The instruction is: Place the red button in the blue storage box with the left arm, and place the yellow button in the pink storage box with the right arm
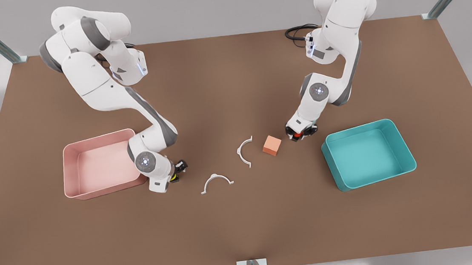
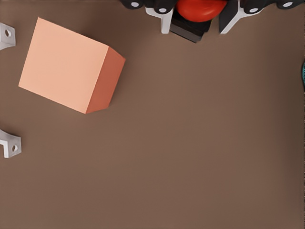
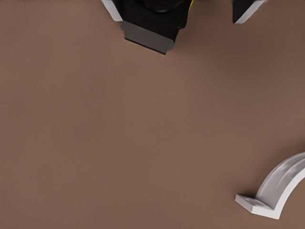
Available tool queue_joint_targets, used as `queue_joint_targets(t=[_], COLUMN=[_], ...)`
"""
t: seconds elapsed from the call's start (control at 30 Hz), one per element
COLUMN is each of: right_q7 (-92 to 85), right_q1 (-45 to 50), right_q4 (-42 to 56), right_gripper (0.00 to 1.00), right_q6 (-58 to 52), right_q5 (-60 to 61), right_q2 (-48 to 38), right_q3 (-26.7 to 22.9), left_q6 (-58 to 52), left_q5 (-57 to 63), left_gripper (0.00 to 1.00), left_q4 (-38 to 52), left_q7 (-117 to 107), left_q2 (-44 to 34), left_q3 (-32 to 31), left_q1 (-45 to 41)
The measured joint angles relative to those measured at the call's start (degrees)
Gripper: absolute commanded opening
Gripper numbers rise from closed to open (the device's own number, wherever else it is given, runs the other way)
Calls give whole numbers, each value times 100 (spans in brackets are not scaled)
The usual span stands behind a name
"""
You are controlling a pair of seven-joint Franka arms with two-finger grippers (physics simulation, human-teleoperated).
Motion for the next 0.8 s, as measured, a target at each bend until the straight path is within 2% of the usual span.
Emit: queue_joint_targets(t=[0.1,0.2,0.33,0.47,0.57,0.67,0.7,0.73,0.77,0.8], right_q7=[-5,-9,-17,-41,-58,-74,-79,-94,-116,-141], right_q1=[-21,-27,-56,-79,-89,-106,-153,-242,-427,-922], right_q4=[-3,-3,-3,19,31,53,70,75,47,-66], right_gripper=[81,81,60,57,54,54,54,54,54,54], right_q6=[77,115,142,142,105,47,-15,-112,-227,-348], right_q5=[-5,-38,-156,-186,-193,-197,-198,-194,-187,-183], right_q2=[22,20,20,-72,-244,-613,-849,-1106,-1355,-1565], right_q3=[-21,-27,-28,8,31,36,43,50,136,516], left_q6=[52,79,-329,-1182,-1596,-1844,-1904,-1955,-1996,-2033], left_q5=[10,17,29,48,50,27,1,-43,-110,-179], left_gripper=[47,47,47,47,47,47,64,100,100,100], left_q4=[-68,-83,-69,9,275,872,1104,1284,1405,1468], left_q7=[-49,-95,-111,178,636,1152,1324,1509,1712,1921], left_q2=[-47,-159,-1176,-1995,-1874,-1258,-991,-743,-552,-443], left_q3=[10,8,164,262,373,442,443,442,439,433], left_q1=[12,15,162,1049,1745,2458,2685,2821,2852,2840])
